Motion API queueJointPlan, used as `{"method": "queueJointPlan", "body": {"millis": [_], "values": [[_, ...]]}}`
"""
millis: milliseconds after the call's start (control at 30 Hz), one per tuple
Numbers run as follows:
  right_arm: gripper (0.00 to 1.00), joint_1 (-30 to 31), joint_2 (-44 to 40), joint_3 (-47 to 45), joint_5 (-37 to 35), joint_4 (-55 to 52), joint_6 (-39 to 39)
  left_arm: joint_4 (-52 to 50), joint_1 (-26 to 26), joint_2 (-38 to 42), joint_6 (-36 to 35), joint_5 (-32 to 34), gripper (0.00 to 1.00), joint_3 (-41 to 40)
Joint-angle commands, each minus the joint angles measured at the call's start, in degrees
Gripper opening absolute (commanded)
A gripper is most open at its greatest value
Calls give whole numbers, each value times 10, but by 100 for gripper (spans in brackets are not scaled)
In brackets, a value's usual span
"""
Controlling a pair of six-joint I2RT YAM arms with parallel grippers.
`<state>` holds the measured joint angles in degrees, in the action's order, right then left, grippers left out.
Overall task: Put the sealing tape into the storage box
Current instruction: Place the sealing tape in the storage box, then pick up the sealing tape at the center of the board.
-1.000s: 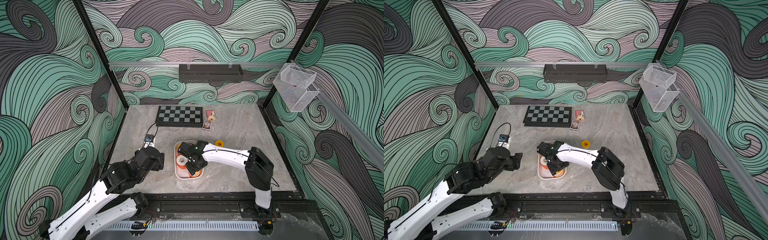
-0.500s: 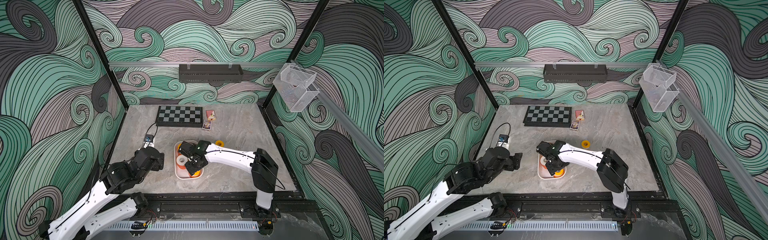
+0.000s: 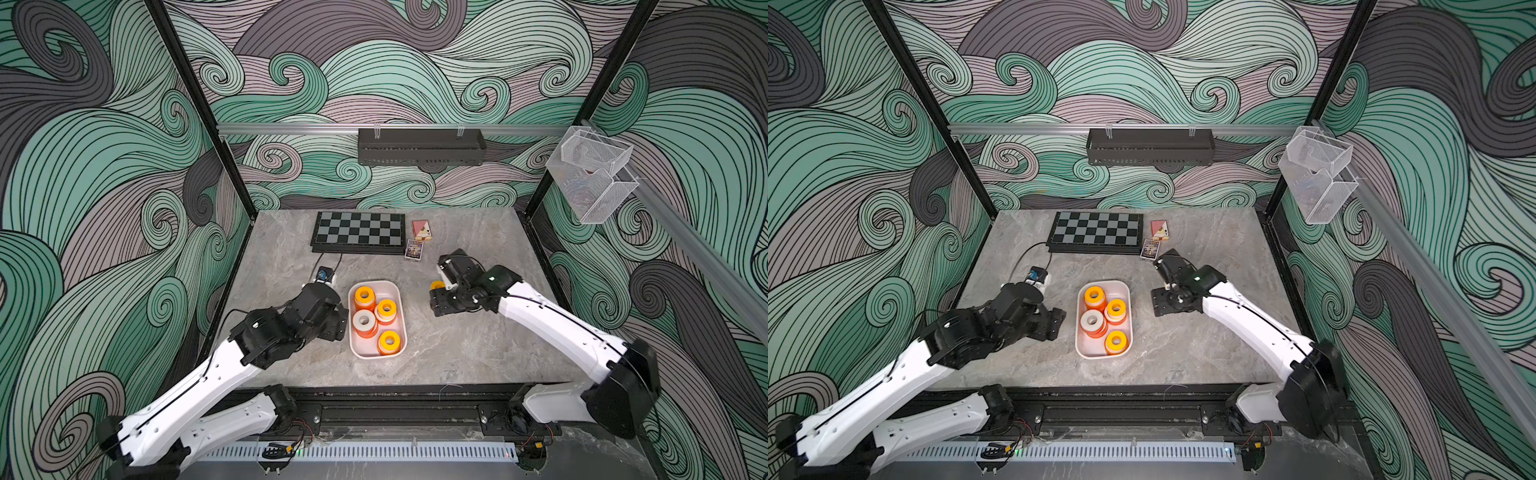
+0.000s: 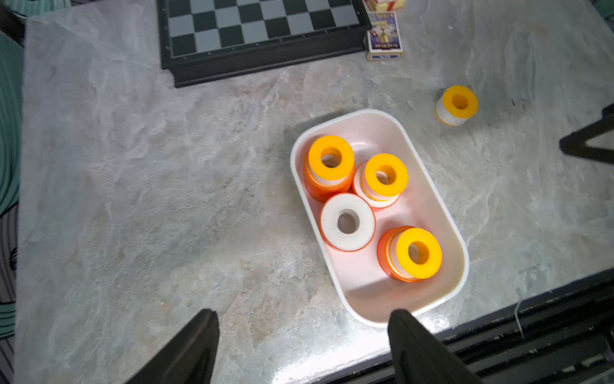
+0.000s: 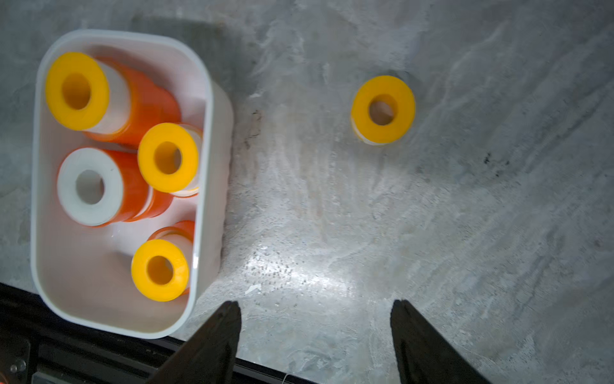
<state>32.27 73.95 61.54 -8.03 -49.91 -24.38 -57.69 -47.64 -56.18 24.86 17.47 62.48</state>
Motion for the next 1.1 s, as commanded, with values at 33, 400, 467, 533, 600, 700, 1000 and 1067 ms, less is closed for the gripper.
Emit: {"method": "queueJointPlan", "body": {"millis": [33, 400, 467, 533, 600, 700, 1000, 1067], "values": [[74, -89, -90, -119, 9, 63, -5, 45, -5, -113, -16, -100, 83, 82], [69, -114, -284, -345, 4, 177, -73, 51, -15, -507, -34, -169, 85, 381], [69, -114, -303, -364, 4, 196, -76, 2, -15, -585, -31, -157, 85, 470], [69, -113, -316, -369, 11, 198, -74, -54, -16, -666, -30, -148, 84, 569], [69, -113, -323, -375, 14, 205, -74, -69, -16, -720, -37, -151, 83, 625], [69, -111, -305, -377, 35, 218, -69, -73, -16, -774, -50, -156, 83, 676], [70, -111, -282, -372, 40, 224, -67, -6, -16, -849, -96, -139, 86, 713], [70, -111, -288, -374, 37, 224, -68, 3, -16, -864, -103, -148, 87, 727]]}}
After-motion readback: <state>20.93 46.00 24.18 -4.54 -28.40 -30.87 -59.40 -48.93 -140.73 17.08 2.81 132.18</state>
